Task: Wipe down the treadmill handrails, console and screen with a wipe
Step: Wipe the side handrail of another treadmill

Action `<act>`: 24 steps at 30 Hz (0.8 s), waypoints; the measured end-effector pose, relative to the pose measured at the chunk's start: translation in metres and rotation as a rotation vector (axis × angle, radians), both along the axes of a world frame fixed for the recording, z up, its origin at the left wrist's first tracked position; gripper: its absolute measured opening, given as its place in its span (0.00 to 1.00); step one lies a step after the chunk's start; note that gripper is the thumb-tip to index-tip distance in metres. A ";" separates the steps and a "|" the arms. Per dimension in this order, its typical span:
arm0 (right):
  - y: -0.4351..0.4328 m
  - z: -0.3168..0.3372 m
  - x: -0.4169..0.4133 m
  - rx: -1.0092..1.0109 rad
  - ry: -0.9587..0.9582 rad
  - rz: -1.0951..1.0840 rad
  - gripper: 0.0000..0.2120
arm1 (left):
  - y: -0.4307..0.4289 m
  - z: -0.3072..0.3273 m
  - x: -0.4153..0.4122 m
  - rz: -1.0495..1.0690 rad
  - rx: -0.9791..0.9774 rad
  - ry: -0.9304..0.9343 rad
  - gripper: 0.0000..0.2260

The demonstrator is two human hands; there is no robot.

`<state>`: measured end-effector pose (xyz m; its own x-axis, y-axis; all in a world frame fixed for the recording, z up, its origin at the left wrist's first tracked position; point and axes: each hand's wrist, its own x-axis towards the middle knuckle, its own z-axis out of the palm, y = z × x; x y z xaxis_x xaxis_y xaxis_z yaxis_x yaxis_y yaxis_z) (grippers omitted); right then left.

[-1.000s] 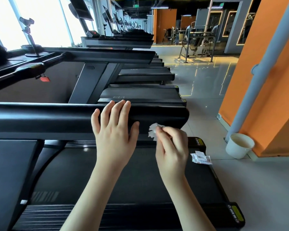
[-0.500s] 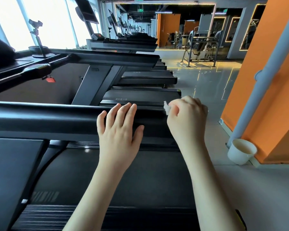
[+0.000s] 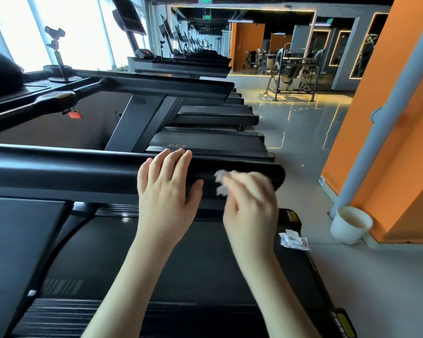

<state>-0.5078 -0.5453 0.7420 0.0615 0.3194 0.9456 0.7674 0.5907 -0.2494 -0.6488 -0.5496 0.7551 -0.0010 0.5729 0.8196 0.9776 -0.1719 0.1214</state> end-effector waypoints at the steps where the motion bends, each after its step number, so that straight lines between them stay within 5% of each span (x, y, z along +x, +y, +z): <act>1: -0.005 -0.005 -0.003 0.011 -0.045 0.018 0.13 | 0.000 0.000 -0.001 -0.005 0.005 0.001 0.23; 8: 0.005 -0.011 0.009 0.059 0.166 -0.090 0.10 | 0.000 0.000 -0.001 -0.006 -0.001 0.005 0.22; 12: -0.005 -0.032 -0.013 -0.006 0.046 -0.037 0.06 | 0.001 -0.001 -0.002 -0.016 0.010 0.005 0.22; 18: 0.003 -0.037 0.001 0.046 0.213 -0.147 0.05 | 0.000 0.000 -0.005 -0.030 0.028 0.027 0.22; 24: 0.004 -0.053 -0.015 0.036 0.102 -0.071 0.06 | 0.000 0.002 -0.013 -0.092 0.005 0.019 0.22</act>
